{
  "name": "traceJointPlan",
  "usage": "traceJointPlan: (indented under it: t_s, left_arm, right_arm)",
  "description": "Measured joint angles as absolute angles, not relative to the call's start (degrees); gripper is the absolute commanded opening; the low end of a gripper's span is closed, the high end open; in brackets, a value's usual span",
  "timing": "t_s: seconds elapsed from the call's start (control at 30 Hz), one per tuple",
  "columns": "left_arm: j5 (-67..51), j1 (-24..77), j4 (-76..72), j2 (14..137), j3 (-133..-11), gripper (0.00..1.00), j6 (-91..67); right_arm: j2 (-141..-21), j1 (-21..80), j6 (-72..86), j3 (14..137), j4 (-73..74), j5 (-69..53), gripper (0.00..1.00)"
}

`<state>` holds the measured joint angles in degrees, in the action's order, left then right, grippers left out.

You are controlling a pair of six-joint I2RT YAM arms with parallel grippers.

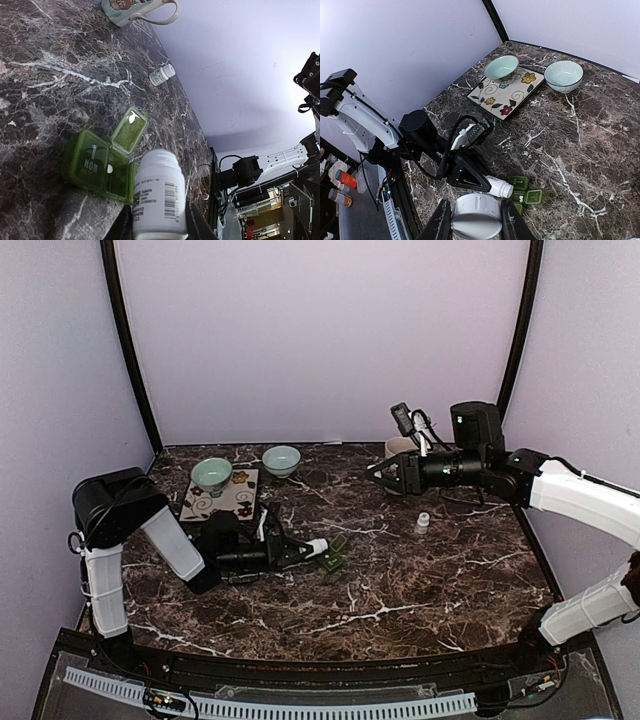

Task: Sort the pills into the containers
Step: Pour the pill into the compartment of the pill container, then close the lid of the pill bottle on the pill bottle.

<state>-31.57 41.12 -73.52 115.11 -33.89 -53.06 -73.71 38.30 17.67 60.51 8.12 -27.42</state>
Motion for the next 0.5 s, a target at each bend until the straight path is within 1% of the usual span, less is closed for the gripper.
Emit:
traceJointPlan:
  t_s: [0.27, 0.5]
  left_arm:
    - [-33.28, 41.12, -77.87, 111.33, -31.59, 0.0, -54.87]
    - [-36.47, 41.1, -79.09, 104.62, -31.14, 0.0, -56.29]
  right_arm:
    - [-74.08, 38.3, 18.15, 60.8, 8.14, -28.58, 0.0]
    - [-75.68, 38.3, 19.35, 63.13, 8.4, -30.79, 0.0]
